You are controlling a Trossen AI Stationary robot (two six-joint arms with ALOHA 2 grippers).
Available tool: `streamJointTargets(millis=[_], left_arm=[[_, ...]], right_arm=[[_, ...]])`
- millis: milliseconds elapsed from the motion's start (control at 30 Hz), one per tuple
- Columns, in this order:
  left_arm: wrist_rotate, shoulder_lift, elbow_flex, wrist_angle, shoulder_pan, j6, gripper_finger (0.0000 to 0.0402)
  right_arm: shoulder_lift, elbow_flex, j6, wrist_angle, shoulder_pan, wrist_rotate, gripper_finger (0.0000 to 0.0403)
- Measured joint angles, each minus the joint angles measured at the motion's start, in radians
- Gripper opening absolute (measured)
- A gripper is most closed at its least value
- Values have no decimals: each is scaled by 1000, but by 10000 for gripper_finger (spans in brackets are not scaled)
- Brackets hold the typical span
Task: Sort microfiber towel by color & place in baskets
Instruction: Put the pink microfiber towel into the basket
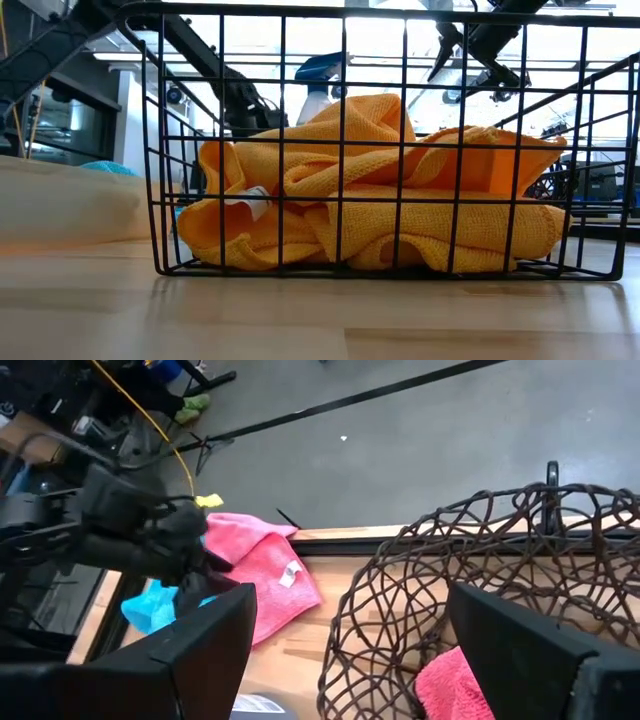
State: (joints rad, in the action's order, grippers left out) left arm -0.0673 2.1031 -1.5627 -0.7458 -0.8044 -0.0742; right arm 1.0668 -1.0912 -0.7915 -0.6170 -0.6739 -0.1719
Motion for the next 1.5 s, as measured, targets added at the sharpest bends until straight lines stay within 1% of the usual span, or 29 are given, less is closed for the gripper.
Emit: streamJointTargets(millis=[133, 200, 233, 267, 300, 333, 400, 433, 467, 567, 667, 800, 867, 933, 1033, 1067, 1167, 1233, 1267, 1367, 1500], left_arm=[[1, 42, 0, -5, 11, 16, 211], [6, 46, -1, -12, 23, 67, 206], [5, 46, 0, -16, 32, 93, 196], [6, 46, 2, -16, 40, 116, 180], [6, 45, 3, -19, 49, 134, 155], [5, 43, 3, -22, 55, 143, 123], [-5, 31, 5, -24, 64, 155, 46], [-13, 20, 5, -24, 66, 153, 24], [-16, 4, 5, -20, 68, 152, 17], [-7, -79, 5, -16, 68, 166, 6], [0, -198, 5, -14, 62, 184, 5], [22, -369, 5, -12, 51, 191, 2], [32, -454, 5, 4, 50, 206, 2], [31, -531, 5, 51, 49, 227, 1], [12, -619, 4, 144, 74, 234, 1], [-2, -639, 3, 163, 88, 233, 1], [-18, -669, 3, 184, 148, 223, 1], [-18, -669, -8, 170, 192, 226, 1], [-18, -665, -15, 157, 212, 233, 1], [-20, -641, -46, 128, 276, 259, 0], [-18, -590, -103, 64, 331, 279, 0]], right_arm=[[0, 0, 14, 0, 0, 0, 325], [0, 0, 14, 0, 0, 0, 325], [0, 0, 14, 0, 0, 0, 325], [0, 0, 14, 0, 0, 0, 325], [0, 0, 16, 0, 0, 0, 325], [0, 0, 24, 0, 0, 0, 325], [0, 0, 39, 0, 0, 0, 325], [0, 0, 42, 0, 0, 0, 325], [0, 0, 44, 0, 0, 0, 325], [0, 0, 43, 4, 0, 0, 325], [0, 0, 42, 24, 0, 0, 325], [0, 0, 43, 74, 0, 61, 325], [0, 0, 70, 124, 0, 130, 325], [0, 0, 115, 203, 0, 231, 325], [15, 0, 149, 385, 12, 410, 325], [23, 0, 150, 449, 21, 455, 325], [59, 0, 215, 644, 72, 545, 325], [88, -1, 317, 720, 112, 564, 325], [104, -2, 375, 732, 133, 565, 325], [158, -45, 524, 670, 182, 561, 321], [235, -172, 713, 472, 228, 503, 319]])
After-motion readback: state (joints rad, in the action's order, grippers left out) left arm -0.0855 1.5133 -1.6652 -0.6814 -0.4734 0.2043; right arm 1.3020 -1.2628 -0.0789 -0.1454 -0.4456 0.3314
